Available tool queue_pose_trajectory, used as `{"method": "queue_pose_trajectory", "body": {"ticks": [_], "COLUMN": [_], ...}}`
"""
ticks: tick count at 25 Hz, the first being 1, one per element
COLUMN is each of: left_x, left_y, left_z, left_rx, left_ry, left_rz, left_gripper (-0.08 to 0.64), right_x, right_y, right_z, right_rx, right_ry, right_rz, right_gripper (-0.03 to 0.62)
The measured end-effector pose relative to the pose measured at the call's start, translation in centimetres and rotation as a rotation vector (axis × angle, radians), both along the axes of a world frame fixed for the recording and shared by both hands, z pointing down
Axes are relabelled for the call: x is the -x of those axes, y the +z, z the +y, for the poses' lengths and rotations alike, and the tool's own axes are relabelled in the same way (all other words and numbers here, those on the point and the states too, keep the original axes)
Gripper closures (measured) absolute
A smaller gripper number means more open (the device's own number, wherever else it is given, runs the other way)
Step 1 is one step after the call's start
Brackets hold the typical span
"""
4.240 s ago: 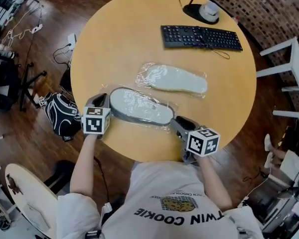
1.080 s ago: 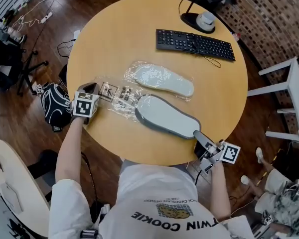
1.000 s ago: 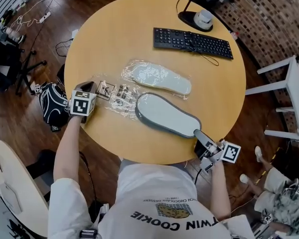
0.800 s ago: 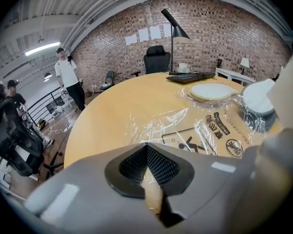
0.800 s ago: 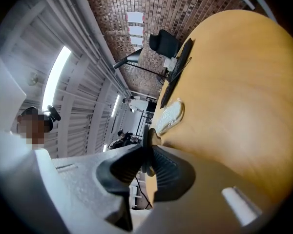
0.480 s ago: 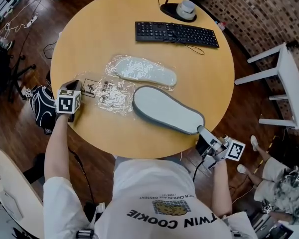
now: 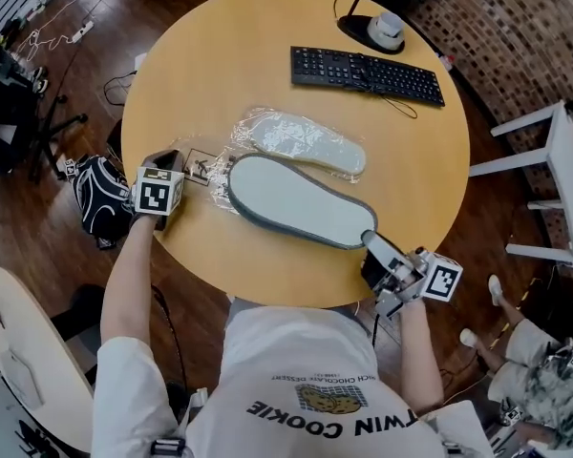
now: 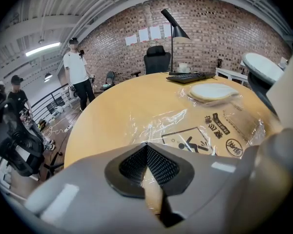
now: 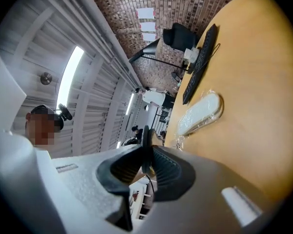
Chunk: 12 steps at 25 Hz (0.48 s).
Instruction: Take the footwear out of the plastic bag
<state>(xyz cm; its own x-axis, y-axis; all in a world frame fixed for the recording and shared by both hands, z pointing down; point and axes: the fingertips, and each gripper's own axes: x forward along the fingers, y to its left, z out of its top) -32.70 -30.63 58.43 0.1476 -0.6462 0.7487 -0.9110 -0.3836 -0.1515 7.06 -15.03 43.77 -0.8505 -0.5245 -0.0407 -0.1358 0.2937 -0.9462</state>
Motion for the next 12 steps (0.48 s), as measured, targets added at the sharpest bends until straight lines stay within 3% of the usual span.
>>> {"method": "queue_pose_trajectory", "body": {"ticks": [12], "left_x": [0.0], "left_y": [0.1], "left_z": [0.0], "left_rx": [-0.003], "left_ry": [0.032], "left_rz": [0.019], "left_gripper": [0.558], "right_x": [9.1], "right_y": [3.8], "right_z": [-4.5], "right_rx": [0.037], "right_ry": [-0.03], "right_rz": [-0.025], "right_gripper": [0.526]}}
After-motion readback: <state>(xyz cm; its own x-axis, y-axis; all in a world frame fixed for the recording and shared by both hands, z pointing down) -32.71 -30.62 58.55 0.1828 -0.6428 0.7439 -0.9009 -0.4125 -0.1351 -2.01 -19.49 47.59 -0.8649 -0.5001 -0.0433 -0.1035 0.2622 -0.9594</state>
